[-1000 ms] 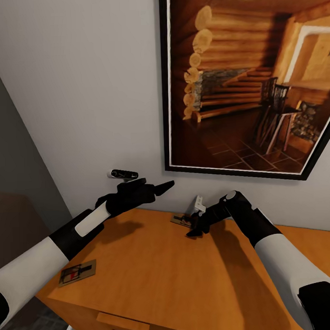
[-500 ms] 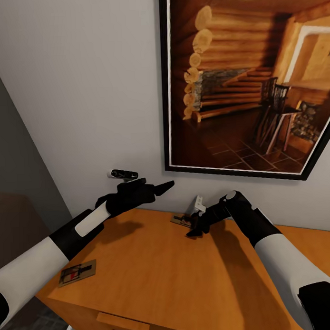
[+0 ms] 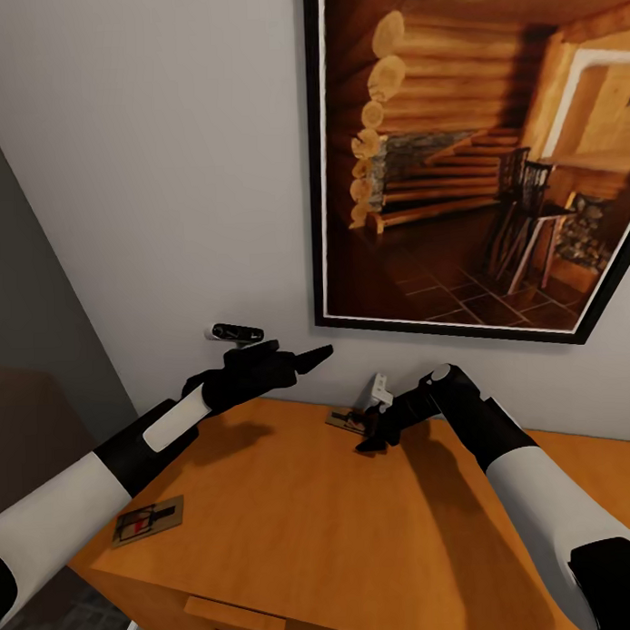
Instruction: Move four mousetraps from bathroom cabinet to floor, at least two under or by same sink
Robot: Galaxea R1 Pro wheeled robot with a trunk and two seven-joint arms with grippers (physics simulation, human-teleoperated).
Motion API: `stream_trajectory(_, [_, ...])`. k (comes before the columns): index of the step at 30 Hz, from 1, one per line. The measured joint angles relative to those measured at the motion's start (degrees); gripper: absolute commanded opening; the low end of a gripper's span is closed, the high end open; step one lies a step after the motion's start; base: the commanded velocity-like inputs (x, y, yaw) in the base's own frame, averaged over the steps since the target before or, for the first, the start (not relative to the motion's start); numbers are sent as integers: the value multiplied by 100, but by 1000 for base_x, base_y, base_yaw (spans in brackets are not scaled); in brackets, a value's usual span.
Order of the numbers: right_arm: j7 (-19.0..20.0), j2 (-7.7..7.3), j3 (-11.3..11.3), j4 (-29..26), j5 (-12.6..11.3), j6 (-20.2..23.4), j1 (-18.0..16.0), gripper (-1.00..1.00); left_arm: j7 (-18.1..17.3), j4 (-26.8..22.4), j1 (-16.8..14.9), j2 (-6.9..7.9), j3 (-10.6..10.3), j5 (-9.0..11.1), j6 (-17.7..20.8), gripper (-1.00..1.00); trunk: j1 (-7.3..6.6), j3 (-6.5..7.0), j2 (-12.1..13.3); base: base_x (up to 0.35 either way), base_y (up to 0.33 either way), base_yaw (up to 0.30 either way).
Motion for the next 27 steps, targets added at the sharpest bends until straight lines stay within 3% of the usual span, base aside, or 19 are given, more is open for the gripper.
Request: stream_trajectory(27, [0,0,1,0,-11,13,0,100,-2,0,2,2,0,0,0,100,0,0,0,0,0,0])
